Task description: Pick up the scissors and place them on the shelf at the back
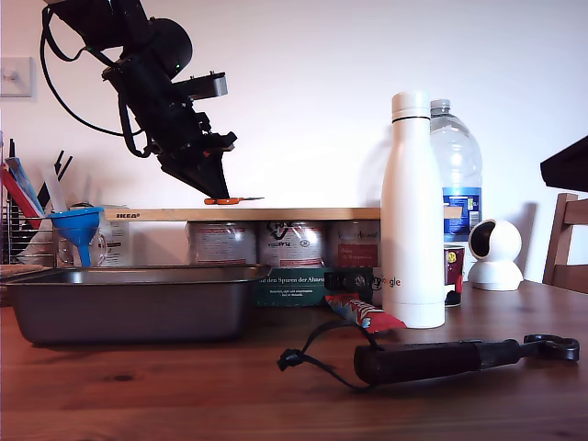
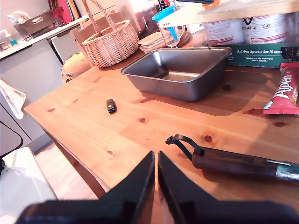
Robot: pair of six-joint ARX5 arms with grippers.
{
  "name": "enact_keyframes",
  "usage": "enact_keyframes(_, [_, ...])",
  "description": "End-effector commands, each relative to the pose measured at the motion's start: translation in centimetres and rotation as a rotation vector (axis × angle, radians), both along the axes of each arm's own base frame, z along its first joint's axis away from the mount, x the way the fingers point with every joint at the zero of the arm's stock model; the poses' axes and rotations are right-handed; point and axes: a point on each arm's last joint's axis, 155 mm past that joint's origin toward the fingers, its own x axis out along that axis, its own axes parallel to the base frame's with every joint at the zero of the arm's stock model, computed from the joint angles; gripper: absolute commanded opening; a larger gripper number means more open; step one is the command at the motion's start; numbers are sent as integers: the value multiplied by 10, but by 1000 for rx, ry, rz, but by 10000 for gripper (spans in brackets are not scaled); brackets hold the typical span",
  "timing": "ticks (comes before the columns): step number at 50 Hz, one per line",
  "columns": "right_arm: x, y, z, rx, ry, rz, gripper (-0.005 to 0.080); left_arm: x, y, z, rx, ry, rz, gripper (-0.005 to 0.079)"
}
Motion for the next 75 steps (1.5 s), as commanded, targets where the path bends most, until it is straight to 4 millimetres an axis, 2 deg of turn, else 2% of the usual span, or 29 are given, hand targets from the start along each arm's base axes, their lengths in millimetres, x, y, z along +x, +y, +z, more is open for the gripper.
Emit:
enact_keyframes(1, [0, 1, -2, 1, -3, 3, -12, 2, 0, -11, 3, 18, 2, 171])
enact_keyframes(7, [0, 1, -2, 1, -3, 2, -12, 2, 0, -11, 3, 17, 2, 273])
enact_keyframes(14, [0, 0, -2, 0, -3, -1, -12, 2, 0, -11, 3, 19, 1, 307])
enact_keyframes(23, [1, 0, -2, 0, -3, -5, -12, 2, 0, -8, 1, 13, 1, 296])
enact_keyframes(32, [2, -1, -4, -4, 2, -11, -12, -3, -1, 5, -12, 5, -8, 167])
enact_keyframes(41, [3, -2, -4, -7, 1, -22, -12, -11, -5, 36, -52, -34, -34, -29])
enact_keyframes(50, [3, -2, -3, -6, -3, -22, -12, -20, -8, 76, -111, -88, -36, -21])
enact_keyframes(55, [5, -2, 4, 3, -36, -26, -13, -27, -11, 92, -152, -97, -44, -22])
enact_keyframes(65, [25, -17, 27, -7, -176, -145, -13, -35, -14, 115, -187, -134, -73, -21])
enact_keyframes(75, [36, -30, 29, -40, -213, -232, -13, -44, -16, 136, -214, -164, -98, -21])
